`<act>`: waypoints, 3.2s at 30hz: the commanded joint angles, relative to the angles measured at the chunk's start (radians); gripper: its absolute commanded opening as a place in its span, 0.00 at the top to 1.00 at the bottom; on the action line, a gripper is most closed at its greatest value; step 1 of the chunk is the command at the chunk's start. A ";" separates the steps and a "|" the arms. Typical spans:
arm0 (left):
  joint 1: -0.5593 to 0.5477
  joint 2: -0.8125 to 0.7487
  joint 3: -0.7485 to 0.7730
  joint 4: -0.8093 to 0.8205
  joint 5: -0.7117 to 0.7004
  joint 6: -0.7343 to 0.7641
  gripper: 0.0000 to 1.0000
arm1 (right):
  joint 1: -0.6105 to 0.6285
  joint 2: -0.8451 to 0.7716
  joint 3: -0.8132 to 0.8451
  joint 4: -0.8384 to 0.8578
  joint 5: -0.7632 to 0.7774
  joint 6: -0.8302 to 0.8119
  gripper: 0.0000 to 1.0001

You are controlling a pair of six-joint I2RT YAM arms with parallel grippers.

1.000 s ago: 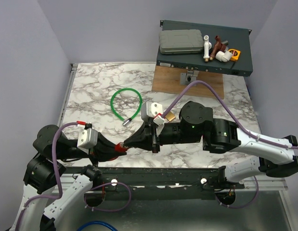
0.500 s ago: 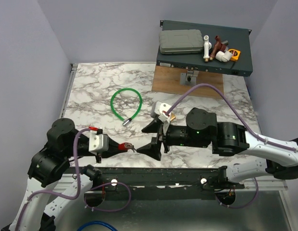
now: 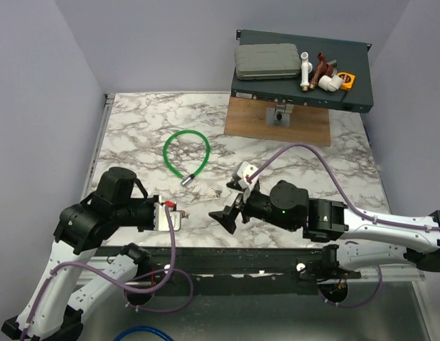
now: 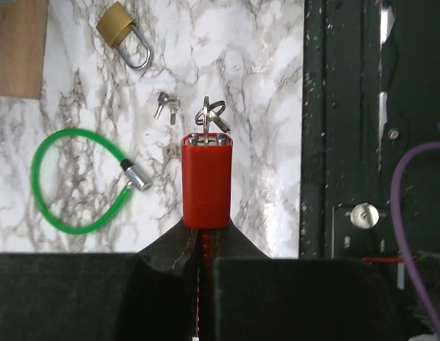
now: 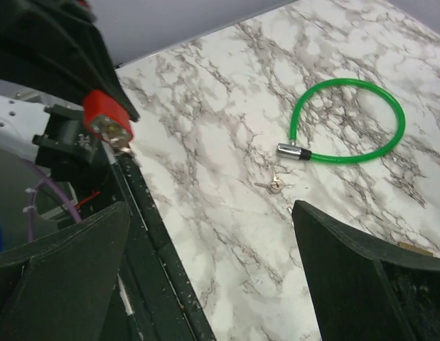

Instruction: Unlock with the key

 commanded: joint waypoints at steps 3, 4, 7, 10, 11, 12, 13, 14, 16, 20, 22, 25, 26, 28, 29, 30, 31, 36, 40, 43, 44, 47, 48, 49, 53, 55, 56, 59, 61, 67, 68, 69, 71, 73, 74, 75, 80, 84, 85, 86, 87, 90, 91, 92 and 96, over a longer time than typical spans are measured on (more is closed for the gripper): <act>0.005 0.014 0.089 -0.165 -0.130 0.231 1.00 | -0.069 0.071 0.110 -0.027 -0.082 0.024 0.10; 0.005 0.012 0.082 -0.165 -0.154 0.255 1.00 | -0.088 0.083 0.119 -0.039 -0.125 0.023 0.13; 0.005 0.006 0.019 -0.149 -0.328 0.348 1.00 | -0.190 0.175 0.181 -0.105 -0.180 0.047 0.07; 0.005 0.042 0.050 -0.117 -0.421 0.268 1.00 | -0.307 0.267 0.269 -0.175 -0.232 0.098 0.07; 0.006 0.066 0.088 -0.129 -0.405 0.208 1.00 | -0.351 0.286 0.287 -0.184 -0.274 0.133 0.07; 0.006 0.094 0.122 -0.148 -0.367 0.151 0.98 | -0.408 0.313 0.301 -0.195 -0.324 0.190 0.05; 0.009 0.113 0.154 -0.160 -0.332 0.089 0.95 | -0.456 0.328 0.312 -0.204 -0.398 0.236 0.01; 0.014 0.123 0.177 -0.159 -0.292 0.045 0.92 | -0.486 0.335 0.310 -0.200 -0.453 0.268 0.00; 0.036 0.112 0.195 -0.143 -0.222 -0.008 0.88 | -0.490 0.305 0.252 -0.130 -0.505 0.298 0.00; 0.055 0.139 0.258 -0.178 -0.145 -0.118 0.81 | -0.489 0.256 0.190 -0.072 -0.536 0.310 0.00; 0.057 0.208 0.301 -0.238 -0.123 -0.187 0.82 | -0.490 0.231 0.156 -0.054 -0.542 0.290 0.00; 0.065 0.260 0.302 -0.271 -0.028 -0.228 0.85 | -0.490 0.197 0.097 0.002 -0.547 0.275 0.00; 0.067 0.247 0.270 -0.242 0.008 -0.231 0.92 | -0.489 0.198 0.093 0.005 -0.537 0.265 0.00; 0.083 0.219 0.209 -0.188 0.035 -0.234 1.00 | -0.490 0.208 0.104 -0.021 -0.523 0.231 0.00; 0.098 0.210 0.172 -0.174 0.032 -0.223 1.00 | -0.489 0.211 0.108 -0.035 -0.529 0.207 0.00; 0.108 0.202 0.131 -0.143 0.021 -0.216 1.00 | -0.489 0.210 0.107 -0.042 -0.539 0.191 0.00; 0.113 0.190 0.073 -0.115 0.005 -0.206 1.00 | -0.488 0.209 0.103 -0.046 -0.545 0.172 0.00; 0.118 0.183 -0.158 0.069 -0.094 -0.188 0.91 | -0.486 0.244 0.038 -0.044 -0.540 0.171 0.00; 0.143 0.207 -0.175 0.111 -0.062 -0.208 0.83 | -0.401 0.340 -0.014 -0.004 -0.443 0.178 0.05; 0.175 0.208 -0.153 0.128 -0.043 -0.235 0.69 | -0.344 0.454 -0.001 0.001 -0.343 0.188 0.12; 0.185 0.207 -0.142 0.122 -0.034 -0.237 0.59 | -0.337 0.488 0.001 0.016 -0.331 0.196 0.14; 0.226 0.211 -0.122 0.111 -0.020 -0.238 0.35 | -0.314 0.560 0.003 0.071 -0.300 0.198 0.16; 0.238 0.214 -0.116 0.103 -0.016 -0.237 0.33 | -0.309 0.582 0.008 0.082 -0.269 0.196 0.16; 0.251 0.218 -0.107 0.095 -0.007 -0.233 0.30 | -0.306 0.602 0.011 0.092 -0.248 0.193 0.17; 0.276 0.210 -0.083 0.060 0.012 -0.225 0.24 | -0.294 0.655 0.019 0.122 -0.189 0.176 0.17; 0.282 0.197 -0.074 0.059 0.006 -0.223 0.24 | -0.291 0.681 0.023 0.131 -0.158 0.167 0.17; 0.285 0.192 -0.070 0.059 0.005 -0.222 0.24 | -0.290 0.694 0.028 0.131 -0.152 0.165 0.18; 0.291 0.194 -0.063 0.054 0.008 -0.222 0.23 | -0.288 0.725 0.031 0.151 -0.158 0.164 0.23; 0.294 0.203 -0.061 0.053 0.009 -0.226 0.22 | -0.286 0.747 0.036 0.184 -0.156 0.164 0.27; 0.298 0.207 -0.061 0.049 0.016 -0.232 0.14 | -0.267 0.815 0.068 0.206 -0.138 0.154 0.31; 0.298 0.207 -0.060 0.049 0.015 -0.231 0.14 | -0.264 0.823 0.073 0.208 -0.133 0.151 0.31; 0.298 0.206 -0.058 0.046 0.013 -0.230 0.14 | -0.260 0.832 0.079 0.206 -0.121 0.150 0.31; 0.299 0.204 -0.058 0.044 0.011 -0.230 0.14 | -0.254 0.852 0.092 0.203 -0.094 0.149 0.32; 0.299 0.200 -0.057 0.045 0.009 -0.230 0.14 | -0.249 0.870 0.103 0.192 -0.067 0.147 0.33; 0.299 0.196 -0.057 0.045 0.008 -0.231 0.14 | -0.246 0.878 0.106 0.188 -0.056 0.145 0.35; 0.299 0.193 -0.057 0.045 0.008 -0.232 0.14 | -0.242 0.884 0.105 0.184 -0.037 0.144 0.36; 0.300 0.173 -0.057 0.042 0.007 -0.229 0.14 | -0.225 0.900 0.095 0.169 0.041 0.131 0.50; 0.300 0.164 -0.047 0.019 -0.009 -0.205 0.14 | -0.219 0.871 0.064 0.181 0.070 0.128 0.68; 0.300 0.162 -0.045 0.015 -0.015 -0.198 0.14 | -0.219 0.854 0.051 0.201 0.072 0.121 0.72; 0.301 0.162 -0.042 0.010 -0.018 -0.191 0.13 | -0.219 0.838 0.036 0.220 0.076 0.114 0.73; 0.301 0.162 -0.036 0.005 -0.018 -0.187 0.13 | -0.219 0.821 0.027 0.236 0.079 0.105 0.75; 0.301 0.177 -0.012 -0.015 -0.014 -0.179 0.13 | -0.217 0.782 0.011 0.266 0.098 0.063 0.77; 0.301 0.181 -0.005 -0.018 -0.010 -0.179 0.13 | -0.217 0.767 0.004 0.280 0.104 0.049 0.78; 0.301 0.183 0.003 -0.020 -0.007 -0.178 0.13 | -0.217 0.747 -0.004 0.292 0.113 0.032 0.79; 0.301 0.187 0.037 -0.033 0.021 -0.175 0.13 | -0.217 0.669 -0.041 0.348 0.115 -0.035 0.84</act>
